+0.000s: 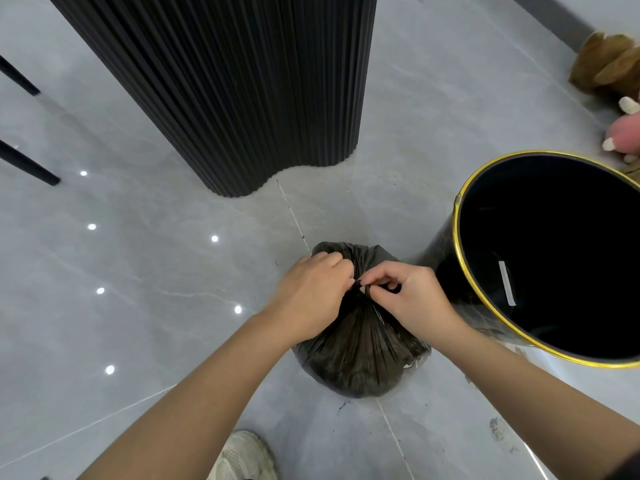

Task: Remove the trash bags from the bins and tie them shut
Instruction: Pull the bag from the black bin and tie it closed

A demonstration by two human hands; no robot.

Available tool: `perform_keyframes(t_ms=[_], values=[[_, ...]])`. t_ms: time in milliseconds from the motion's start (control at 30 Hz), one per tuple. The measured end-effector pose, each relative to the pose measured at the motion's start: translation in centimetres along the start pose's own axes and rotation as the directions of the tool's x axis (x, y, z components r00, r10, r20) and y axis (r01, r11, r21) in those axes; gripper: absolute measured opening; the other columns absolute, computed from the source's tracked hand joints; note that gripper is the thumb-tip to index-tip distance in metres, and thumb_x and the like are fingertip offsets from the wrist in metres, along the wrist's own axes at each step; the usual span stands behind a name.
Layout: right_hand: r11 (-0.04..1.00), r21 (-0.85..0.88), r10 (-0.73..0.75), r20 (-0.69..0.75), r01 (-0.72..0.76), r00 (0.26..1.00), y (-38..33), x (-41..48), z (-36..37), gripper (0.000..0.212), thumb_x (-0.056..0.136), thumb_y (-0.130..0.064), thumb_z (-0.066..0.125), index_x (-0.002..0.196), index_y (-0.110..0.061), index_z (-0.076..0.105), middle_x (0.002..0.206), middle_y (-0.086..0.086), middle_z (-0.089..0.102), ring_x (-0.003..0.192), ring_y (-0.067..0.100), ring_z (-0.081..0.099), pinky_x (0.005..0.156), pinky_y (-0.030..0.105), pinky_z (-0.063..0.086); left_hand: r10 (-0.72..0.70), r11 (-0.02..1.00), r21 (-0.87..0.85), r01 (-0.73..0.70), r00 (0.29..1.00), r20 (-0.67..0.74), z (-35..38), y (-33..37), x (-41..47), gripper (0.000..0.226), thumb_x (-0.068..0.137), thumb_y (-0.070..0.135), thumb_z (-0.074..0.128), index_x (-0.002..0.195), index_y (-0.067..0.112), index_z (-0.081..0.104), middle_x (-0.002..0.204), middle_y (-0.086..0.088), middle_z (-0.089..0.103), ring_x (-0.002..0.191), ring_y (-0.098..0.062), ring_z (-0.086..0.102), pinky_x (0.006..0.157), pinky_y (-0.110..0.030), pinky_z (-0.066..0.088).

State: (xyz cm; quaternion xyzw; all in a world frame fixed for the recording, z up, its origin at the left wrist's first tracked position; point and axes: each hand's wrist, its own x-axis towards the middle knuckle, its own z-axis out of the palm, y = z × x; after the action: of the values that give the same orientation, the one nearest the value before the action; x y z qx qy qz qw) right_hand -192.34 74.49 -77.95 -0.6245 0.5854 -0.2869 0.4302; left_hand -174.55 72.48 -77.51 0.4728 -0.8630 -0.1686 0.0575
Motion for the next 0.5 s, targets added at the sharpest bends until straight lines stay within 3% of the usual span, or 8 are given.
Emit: perform_keyframes(t_ms=[100,200,233,333,367,433,500], values=[[0.992,-0.085,-0.096,-0.01,0.095,0.995,0.1,-0.1,0.3,0.023,0.078,-0.001,0.069,0.093,-0.018,0.073,0.086,-0.013,0.071,0.085,-0.002,0.063,0.076,0.006,0.042,-0.222,0.917,-0.291,0.272,0.956,0.194,-0.3,0.5,0.2,0.032,0.1,0.027,0.032,0.072,0.015,0.041,0.071,0.002,0.046,0.071,-0.021,0.045,0.067,-0.037,0.036],[0.981,-0.105,-0.165,-0.032,0.161,0.986,0.4,-0.1,0.5,0.024,0.079,-0.001,0.069,0.096,-0.017,0.075,0.089,-0.012,0.07,0.088,0.0,0.064,0.079,0.01,0.046,-0.294,0.601,-0.591,0.538,0.837,0.462,-0.1,0.0,0.7,0.037,0.098,0.036,0.037,0.067,0.017,0.038,0.064,0.005,0.041,0.061,-0.013,0.04,0.065,-0.035,0.033],[0.981,-0.102,-0.171,-0.035,0.167,0.985,0.4,0.0,0.5,0.023,0.079,0.0,0.069,0.095,-0.016,0.075,0.088,-0.011,0.07,0.087,0.0,0.064,0.078,0.011,0.047,-0.269,0.613,-0.581,0.536,0.832,0.485,-0.2,0.0,0.7,0.035,0.097,0.039,0.041,0.069,0.018,0.041,0.065,0.005,0.043,0.06,-0.012,0.041,0.063,-0.034,0.033],[0.992,-0.046,-0.118,-0.018,0.117,0.993,0.5,0.2,0.4,0.022,0.08,0.001,0.068,0.091,-0.016,0.076,0.088,-0.009,0.071,0.085,0.001,0.064,0.075,0.008,0.044,-0.148,0.925,-0.282,0.254,0.925,0.35,-0.3,-0.2,0.1,0.027,0.096,0.038,0.044,0.079,0.018,0.041,0.068,0.005,0.048,0.066,-0.017,0.051,0.059,-0.034,0.037],[0.994,-0.03,-0.101,-0.001,0.101,0.995,0.5,0.2,0.4,0.022,0.08,0.001,0.068,0.091,-0.016,0.077,0.088,-0.008,0.071,0.085,0.001,0.064,0.074,0.007,0.043,-0.107,0.977,-0.148,0.154,0.952,0.286,-0.4,-0.3,-0.2,0.025,0.097,0.038,0.04,0.081,0.018,0.038,0.068,0.004,0.048,0.066,-0.021,0.052,0.058,-0.035,0.039],[0.996,-0.013,-0.089,0.029,0.089,0.996,0.6,0.2,0.3,0.022,0.079,0.001,0.067,0.091,-0.015,0.077,0.088,-0.006,0.072,0.085,0.003,0.064,0.073,0.007,0.042,-0.037,0.999,0.03,0.032,0.98,0.193,-0.5,-0.6,-0.6,0.025,0.099,0.041,0.031,0.087,0.019,0.037,0.068,0.002,0.05,0.064,-0.024,0.052,0.056,-0.035,0.039],[0.994,-0.025,-0.104,0.043,0.105,0.994,0.6,0.2,0.2,0.021,0.079,0.001,0.068,0.091,-0.014,0.077,0.088,-0.005,0.072,0.084,0.003,0.064,0.073,0.006,0.041,0.002,0.999,0.053,-0.011,0.988,0.155,-0.4,-0.6,-0.6,0.027,0.1,0.041,0.026,0.087,0.021,0.039,0.07,0.001,0.052,0.066,-0.025,0.054,0.058,-0.036,0.041]])
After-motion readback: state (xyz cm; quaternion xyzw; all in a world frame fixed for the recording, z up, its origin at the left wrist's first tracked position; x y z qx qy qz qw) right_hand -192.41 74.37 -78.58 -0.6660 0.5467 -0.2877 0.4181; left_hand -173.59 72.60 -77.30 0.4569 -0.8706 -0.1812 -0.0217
